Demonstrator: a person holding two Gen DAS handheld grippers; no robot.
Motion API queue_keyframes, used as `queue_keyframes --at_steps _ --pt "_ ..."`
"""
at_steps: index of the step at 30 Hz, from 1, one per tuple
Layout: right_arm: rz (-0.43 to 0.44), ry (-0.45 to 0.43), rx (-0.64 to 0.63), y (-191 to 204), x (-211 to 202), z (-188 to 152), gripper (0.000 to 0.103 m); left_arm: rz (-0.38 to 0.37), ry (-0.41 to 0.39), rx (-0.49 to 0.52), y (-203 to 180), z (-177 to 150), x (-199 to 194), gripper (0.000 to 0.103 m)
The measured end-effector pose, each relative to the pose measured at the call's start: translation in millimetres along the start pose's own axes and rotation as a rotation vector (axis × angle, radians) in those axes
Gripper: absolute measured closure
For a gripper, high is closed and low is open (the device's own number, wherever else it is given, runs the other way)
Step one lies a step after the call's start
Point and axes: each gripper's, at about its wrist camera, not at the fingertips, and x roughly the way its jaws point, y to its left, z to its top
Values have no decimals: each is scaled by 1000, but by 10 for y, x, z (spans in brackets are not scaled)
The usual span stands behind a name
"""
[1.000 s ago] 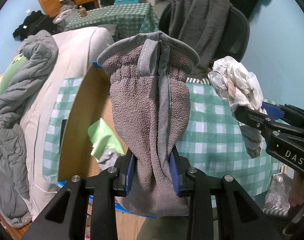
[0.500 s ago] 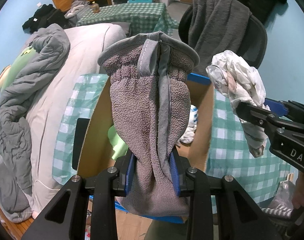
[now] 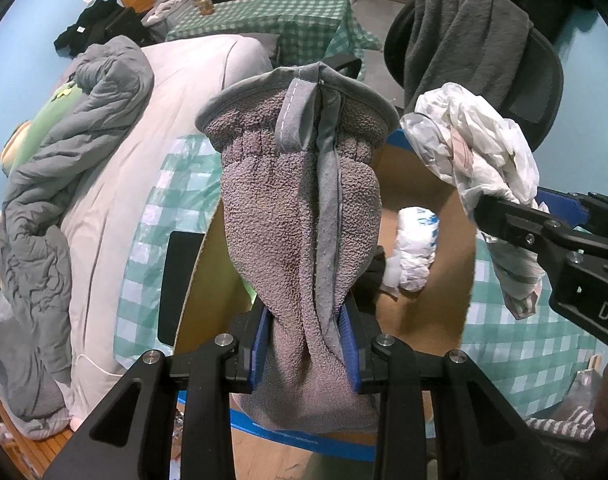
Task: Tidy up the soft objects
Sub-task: 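Carry both items over the box and open both grippers to drop them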
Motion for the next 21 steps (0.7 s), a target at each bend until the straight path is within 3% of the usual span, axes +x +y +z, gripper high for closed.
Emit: queue_keyframes --at_steps 8,14,17,21 --pt "1 26 22 16 191 80 60 14 45 -4 23 2 201 64" --pt "6 24 43 32 220 135 53 33 64 -3 28 3 259 53" --pt "15 23 53 62 212 164 42 36 76 -15 51 9 270 48" --pt "12 11 45 113 171 166 40 46 74 -16 70 5 248 42"
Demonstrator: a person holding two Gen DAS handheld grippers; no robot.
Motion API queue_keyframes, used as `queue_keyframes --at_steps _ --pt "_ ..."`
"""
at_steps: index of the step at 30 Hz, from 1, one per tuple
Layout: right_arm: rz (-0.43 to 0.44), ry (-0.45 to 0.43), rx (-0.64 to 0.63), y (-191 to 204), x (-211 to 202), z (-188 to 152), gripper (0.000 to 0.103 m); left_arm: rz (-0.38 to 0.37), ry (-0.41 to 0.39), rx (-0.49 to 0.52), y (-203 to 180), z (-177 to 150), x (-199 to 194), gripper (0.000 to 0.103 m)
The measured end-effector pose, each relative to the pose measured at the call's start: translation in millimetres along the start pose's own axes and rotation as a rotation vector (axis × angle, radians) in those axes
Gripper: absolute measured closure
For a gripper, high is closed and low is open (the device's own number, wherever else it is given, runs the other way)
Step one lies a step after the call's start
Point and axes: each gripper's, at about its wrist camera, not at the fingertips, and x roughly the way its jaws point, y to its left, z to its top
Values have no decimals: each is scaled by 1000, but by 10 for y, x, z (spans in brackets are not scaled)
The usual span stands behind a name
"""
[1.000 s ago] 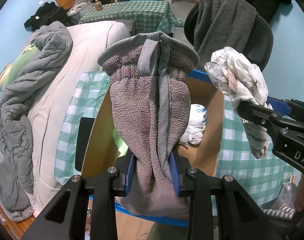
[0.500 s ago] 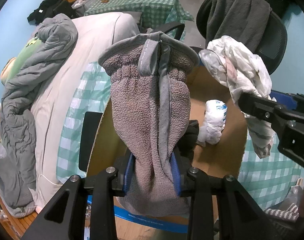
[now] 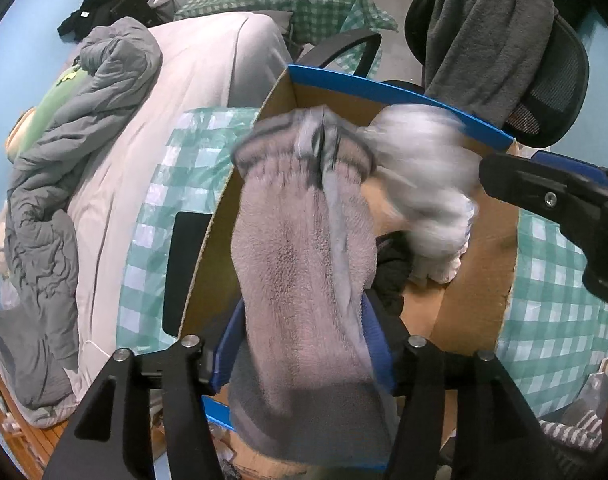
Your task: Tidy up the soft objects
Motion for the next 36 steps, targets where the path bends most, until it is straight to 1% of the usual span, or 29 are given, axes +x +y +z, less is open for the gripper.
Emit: queue_keyframes --at_steps 3,4,6,13,16,17,24,28,36 --pt "-9 -6 -6 18 -38 -10 38 13 -23 -2 16 -10 -73 41" --pt "-11 -10 -7 20 -60 -16 38 17 -30 -1 20 -13 -108 39" --pt "-13 -16 -4 15 -101 -23 38 10 -40 -6 30 -17 -179 35" --pt "-32 -50 1 4 -324 -93 34 -5 -71 -1 13 -50 -375 32" --pt "-43 -63 2 5 -441 -147 34 -14 -89 4 -10 -63 -485 24" --pt "-49 -68 4 3 -487 -165 33 -13 -94 5 -18 -67 -518 23" --pt "-85 -103 23 -40 -785 -245 32 -20 -118 29 -101 -110 -708 22" --pt "-110 -125 34 -88 -969 -300 32 -37 -119 38 -157 -139 -787 22" --pt "-147 -167 41 -135 -1266 -437 32 -48 -127 48 -265 -213 -937 22"
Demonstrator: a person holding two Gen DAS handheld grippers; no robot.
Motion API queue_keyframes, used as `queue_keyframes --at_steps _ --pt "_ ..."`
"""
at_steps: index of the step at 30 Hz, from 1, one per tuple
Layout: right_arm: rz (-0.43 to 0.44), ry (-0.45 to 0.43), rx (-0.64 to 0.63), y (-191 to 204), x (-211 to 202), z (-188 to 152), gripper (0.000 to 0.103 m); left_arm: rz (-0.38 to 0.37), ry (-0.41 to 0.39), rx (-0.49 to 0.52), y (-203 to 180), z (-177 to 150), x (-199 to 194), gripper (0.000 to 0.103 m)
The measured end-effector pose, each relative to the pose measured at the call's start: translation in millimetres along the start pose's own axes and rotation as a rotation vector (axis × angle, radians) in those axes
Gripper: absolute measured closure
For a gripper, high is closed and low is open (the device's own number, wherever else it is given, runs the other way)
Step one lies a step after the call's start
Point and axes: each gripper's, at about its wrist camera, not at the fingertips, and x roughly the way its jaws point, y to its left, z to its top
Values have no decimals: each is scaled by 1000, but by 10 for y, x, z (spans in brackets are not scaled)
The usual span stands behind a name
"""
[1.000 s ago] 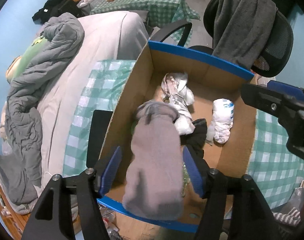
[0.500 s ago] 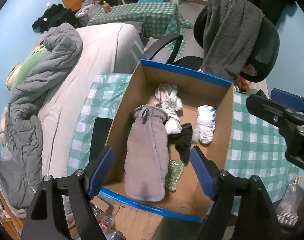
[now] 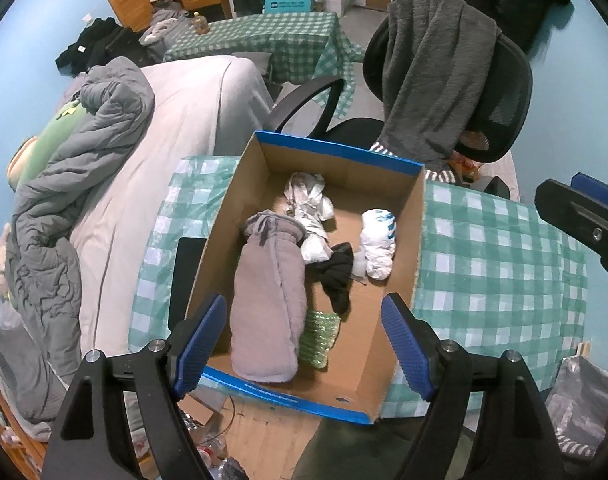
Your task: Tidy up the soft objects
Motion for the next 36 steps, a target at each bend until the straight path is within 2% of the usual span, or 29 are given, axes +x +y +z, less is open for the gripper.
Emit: queue_keyframes --at_steps 17,36 --pt "-70 -57 38 -326 -409 -190 32 1 -38 11 -220 -85 -308 22" --pt "-84 -47 62 -515 -457 -261 32 0 -34 18 -377 -76 -353 22"
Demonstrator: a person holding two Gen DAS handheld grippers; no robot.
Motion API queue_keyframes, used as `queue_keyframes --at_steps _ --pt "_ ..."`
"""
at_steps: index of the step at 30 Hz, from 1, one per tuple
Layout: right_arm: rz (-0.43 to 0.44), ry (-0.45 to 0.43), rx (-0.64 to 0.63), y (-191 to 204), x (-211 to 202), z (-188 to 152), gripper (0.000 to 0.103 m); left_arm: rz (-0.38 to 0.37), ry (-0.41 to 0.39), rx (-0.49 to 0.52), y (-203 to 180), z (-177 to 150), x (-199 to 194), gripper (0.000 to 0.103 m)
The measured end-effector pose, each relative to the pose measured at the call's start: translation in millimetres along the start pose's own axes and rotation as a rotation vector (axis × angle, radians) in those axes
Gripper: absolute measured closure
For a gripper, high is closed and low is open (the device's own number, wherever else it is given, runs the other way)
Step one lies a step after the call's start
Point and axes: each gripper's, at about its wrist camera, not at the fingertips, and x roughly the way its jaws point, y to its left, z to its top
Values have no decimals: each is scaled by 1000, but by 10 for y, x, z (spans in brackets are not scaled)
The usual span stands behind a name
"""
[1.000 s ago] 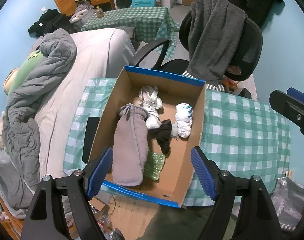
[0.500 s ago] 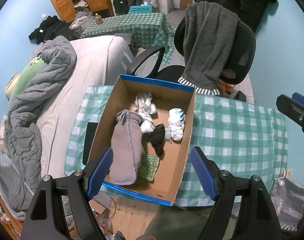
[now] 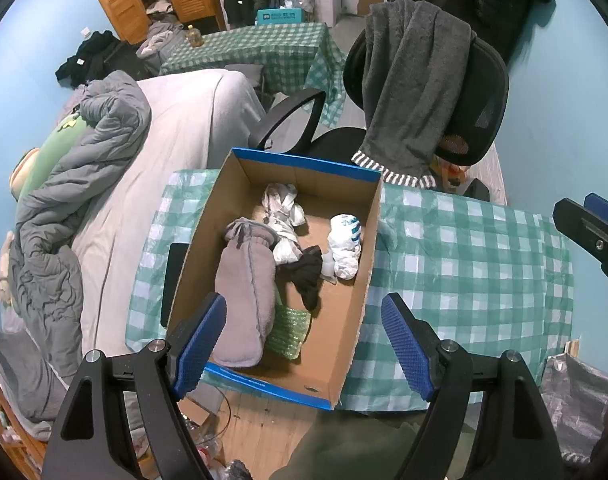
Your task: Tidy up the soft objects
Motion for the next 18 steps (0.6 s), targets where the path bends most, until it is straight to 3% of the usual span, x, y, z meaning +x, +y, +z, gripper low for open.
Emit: queue_keyframes --at_steps 18 --pt "0 0 2 -13 3 0 32 1 3 1 -15 -3 1 22"
